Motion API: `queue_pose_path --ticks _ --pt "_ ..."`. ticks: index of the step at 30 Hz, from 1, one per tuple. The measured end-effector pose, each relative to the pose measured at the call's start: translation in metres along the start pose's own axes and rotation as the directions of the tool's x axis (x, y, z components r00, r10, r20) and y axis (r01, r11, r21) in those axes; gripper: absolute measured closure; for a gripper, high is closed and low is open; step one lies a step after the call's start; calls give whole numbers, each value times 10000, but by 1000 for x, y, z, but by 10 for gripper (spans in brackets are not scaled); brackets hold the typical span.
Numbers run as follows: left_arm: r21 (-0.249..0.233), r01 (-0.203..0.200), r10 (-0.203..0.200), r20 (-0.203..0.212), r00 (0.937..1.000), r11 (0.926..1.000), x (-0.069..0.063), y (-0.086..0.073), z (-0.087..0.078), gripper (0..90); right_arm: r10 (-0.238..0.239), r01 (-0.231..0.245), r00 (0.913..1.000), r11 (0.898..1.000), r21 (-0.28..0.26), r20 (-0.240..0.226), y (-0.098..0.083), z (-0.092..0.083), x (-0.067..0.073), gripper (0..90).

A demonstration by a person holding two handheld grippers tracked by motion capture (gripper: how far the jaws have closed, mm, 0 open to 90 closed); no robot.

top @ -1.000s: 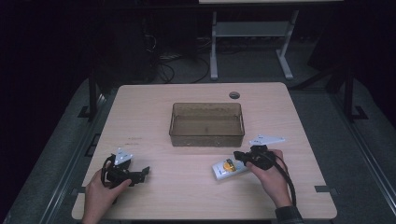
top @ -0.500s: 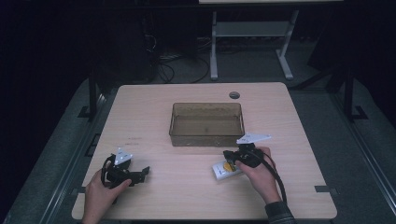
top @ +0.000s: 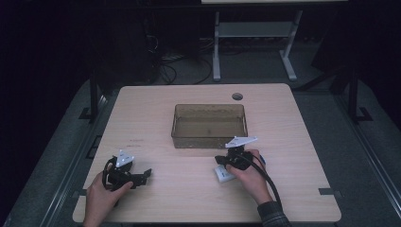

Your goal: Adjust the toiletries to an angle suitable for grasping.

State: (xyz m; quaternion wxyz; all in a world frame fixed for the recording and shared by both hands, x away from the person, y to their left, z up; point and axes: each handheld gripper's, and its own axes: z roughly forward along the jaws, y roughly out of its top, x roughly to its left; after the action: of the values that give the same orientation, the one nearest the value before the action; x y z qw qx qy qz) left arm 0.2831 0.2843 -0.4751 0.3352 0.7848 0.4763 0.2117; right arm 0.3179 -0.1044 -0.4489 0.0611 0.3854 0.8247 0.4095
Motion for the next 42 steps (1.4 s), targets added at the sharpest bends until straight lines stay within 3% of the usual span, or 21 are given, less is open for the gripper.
queue_pose_path --ticks 7,20,42 --pt "-3 4 -4 0 10000 10000 0 0 0 128 -73 75 10000 9992 388 -53 -2 10 3 900" --pt "-2 2 -2 -1 10000 10000 0 0 0 128 -134 142 9998 9982 577 -126 -5 12 5 900" --pt "-8 4 -4 -3 10000 10000 0 0 0 127 -259 272 9995 9966 780 -185 -19 0 13 900"
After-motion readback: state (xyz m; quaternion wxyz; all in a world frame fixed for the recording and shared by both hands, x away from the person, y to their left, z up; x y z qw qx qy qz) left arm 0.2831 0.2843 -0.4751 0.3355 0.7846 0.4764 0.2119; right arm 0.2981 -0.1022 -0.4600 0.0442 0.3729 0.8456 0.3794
